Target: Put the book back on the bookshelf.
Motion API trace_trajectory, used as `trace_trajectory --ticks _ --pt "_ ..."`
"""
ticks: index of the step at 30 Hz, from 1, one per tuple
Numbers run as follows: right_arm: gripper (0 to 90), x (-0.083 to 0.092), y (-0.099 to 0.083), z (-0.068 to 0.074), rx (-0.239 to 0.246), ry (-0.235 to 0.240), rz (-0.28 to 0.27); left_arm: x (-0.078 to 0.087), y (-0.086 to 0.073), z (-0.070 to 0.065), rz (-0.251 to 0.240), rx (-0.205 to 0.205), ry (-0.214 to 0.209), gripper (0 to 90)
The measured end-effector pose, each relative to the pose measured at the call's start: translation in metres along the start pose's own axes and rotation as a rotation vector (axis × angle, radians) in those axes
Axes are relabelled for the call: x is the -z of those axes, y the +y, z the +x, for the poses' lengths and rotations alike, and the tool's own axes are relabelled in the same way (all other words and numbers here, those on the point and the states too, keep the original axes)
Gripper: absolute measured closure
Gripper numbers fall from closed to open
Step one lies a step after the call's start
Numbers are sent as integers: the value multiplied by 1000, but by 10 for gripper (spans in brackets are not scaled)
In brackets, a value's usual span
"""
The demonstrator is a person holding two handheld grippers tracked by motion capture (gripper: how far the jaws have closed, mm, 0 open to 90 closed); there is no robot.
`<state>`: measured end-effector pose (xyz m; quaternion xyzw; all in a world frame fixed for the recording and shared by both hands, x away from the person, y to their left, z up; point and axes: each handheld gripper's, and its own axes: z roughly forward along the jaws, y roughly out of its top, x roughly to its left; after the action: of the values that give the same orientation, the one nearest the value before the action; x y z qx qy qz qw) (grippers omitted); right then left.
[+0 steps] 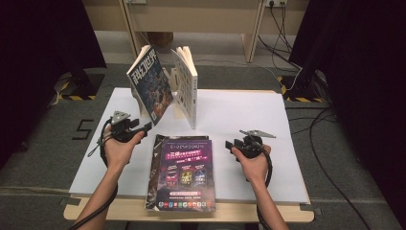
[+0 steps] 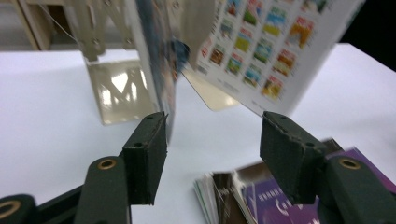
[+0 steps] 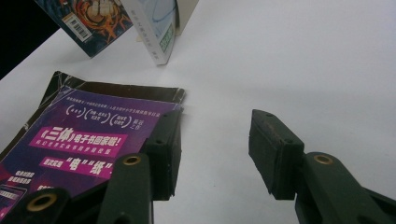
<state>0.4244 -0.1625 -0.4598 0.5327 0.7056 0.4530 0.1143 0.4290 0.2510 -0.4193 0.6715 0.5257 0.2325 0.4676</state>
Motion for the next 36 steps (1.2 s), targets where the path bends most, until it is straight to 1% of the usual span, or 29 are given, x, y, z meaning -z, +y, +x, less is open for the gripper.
trace_trajectory --ticks 1,2,6,8,10,11,12,13,14,18,20,21,22,24,25,28,32,33,34,36 --pt "547 -1 0 1 -7 3 5 0 -2 -1 8 -6 -1 406" --pt "547 -3 1 2 -2 3 9 0 -5 -3 13 -13 0 405" --pt "547 -10 2 6 6 9 32 -1 -14 -7 36 -11 -20 410" --pt "547 -13 4 8 5 15 41 -1 -19 -10 50 -4 -36 414" --pt "546 -17 6 11 14 17 52 -3 -22 -13 62 -13 -48 420" --pt "546 -18 6 12 9 21 54 -3 -24 -15 74 -19 -54 423" --pt "546 -20 8 13 18 24 58 -4 -26 -17 77 -16 -64 425" --pt "546 -21 8 15 10 21 65 -6 -28 -20 88 -18 -70 427" --pt "546 -25 10 16 19 21 70 -7 -30 -21 98 -25 -70 434" --pt "546 -33 15 21 19 24 94 -13 -38 -26 138 -38 -80 447" --pt "546 -38 17 22 34 25 97 -15 -43 -28 152 -35 -84 451" --pt "546 -40 18 23 30 27 105 -17 -46 -28 163 -37 -84 455" --pt "546 -43 19 24 35 27 113 -18 -49 -29 183 -37 -89 459" --pt "546 -49 21 27 33 30 134 -21 -54 -30 200 -32 -91 464" --pt "547 -52 21 27 22 31 143 -21 -57 -30 203 -33 -91 466" --pt "547 -59 21 28 20 38 159 -23 -62 -30 212 -30 -96 469" --pt "552 -68 20 28 -9 44 206 -23 -66 -29 215 -25 -97 469" --pt "551 -69 19 27 -7 44 209 -24 -66 -29 213 -23 -99 471" --pt "551 -70 19 27 -24 48 216 -24 -66 -30 215 -20 -103 472" --pt "551 -72 19 26 -34 54 216 -25 -67 -30 221 -12 -113 474"
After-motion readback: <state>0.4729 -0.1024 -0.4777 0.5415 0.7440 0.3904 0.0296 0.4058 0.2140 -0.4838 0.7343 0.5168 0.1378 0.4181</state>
